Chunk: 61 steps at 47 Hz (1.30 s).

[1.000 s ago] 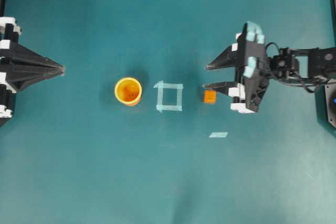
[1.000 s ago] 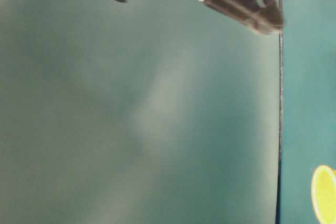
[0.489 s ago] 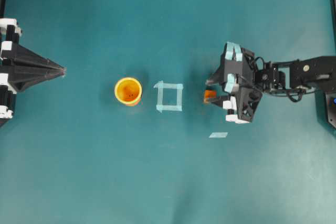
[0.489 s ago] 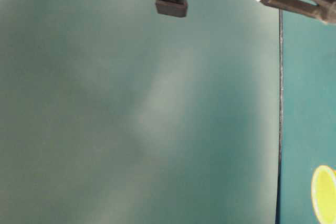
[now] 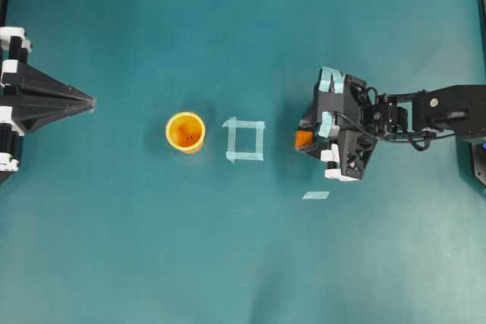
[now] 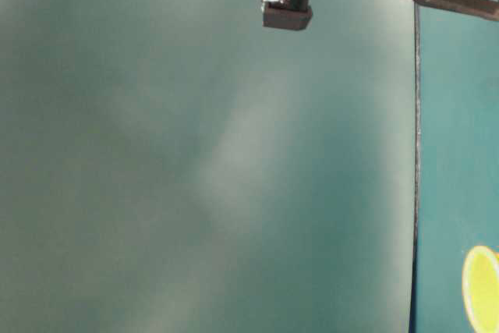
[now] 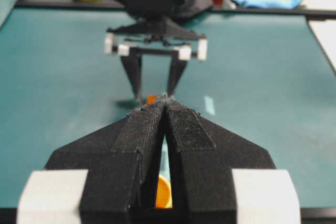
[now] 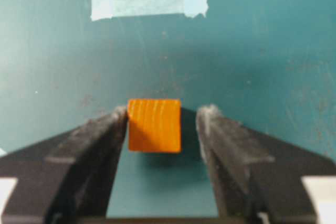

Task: Move the block to the right with right arm.
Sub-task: 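Move the right gripper left over the orange cube and close on it, then lift the held orange cube and carry it right toward the table edge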

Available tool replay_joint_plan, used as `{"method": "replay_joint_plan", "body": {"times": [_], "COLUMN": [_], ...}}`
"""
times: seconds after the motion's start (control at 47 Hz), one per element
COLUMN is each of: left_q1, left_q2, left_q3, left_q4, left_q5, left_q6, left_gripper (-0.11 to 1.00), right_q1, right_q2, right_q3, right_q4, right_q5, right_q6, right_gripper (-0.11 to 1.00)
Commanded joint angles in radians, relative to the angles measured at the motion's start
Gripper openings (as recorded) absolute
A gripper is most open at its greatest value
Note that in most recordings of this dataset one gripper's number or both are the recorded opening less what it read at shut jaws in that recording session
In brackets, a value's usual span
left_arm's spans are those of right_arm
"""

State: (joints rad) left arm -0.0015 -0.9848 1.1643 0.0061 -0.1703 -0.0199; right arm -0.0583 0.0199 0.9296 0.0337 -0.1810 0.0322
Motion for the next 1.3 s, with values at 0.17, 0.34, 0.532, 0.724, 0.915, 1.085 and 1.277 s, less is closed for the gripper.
{"method": "replay_joint_plan", "body": {"times": [0.17,0.34,0.532,0.724,0.915,1.085,1.277], "left_q1": [0.000,-0.002,-0.002,-0.002,0.000,-0.002,0.000], "left_q2": [0.008,0.006,0.002,0.002,0.002,0.002,0.002], "left_q3": [-0.026,-0.026,-0.028,-0.028,-0.028,-0.028,-0.028], "left_q4": [0.002,0.002,0.002,0.003,0.002,0.003,0.003], "left_q5": [0.011,0.015,0.015,0.015,0.015,0.015,0.015], "left_q6": [-0.002,-0.002,-0.002,-0.002,-0.002,-0.002,-0.002], "left_gripper": [0.00,0.00,0.00,0.00,0.00,0.00,0.00], "right_q1": [0.002,0.005,0.034,0.046,0.046,0.048,0.048], "right_q2": [-0.006,-0.006,-0.031,-0.098,-0.178,-0.241,-0.308], "right_q3": [-0.021,-0.025,-0.061,-0.124,-0.153,-0.149,-0.143], "right_q4": [0.009,0.014,0.014,0.014,0.014,0.014,0.014], "right_q5": [-0.003,-0.002,0.063,0.202,0.291,0.357,0.428], "right_q6": [0.005,0.005,0.005,0.003,0.003,0.003,0.002], "right_gripper": [0.56,0.41,0.40,0.40,0.40,0.40,0.40]}}
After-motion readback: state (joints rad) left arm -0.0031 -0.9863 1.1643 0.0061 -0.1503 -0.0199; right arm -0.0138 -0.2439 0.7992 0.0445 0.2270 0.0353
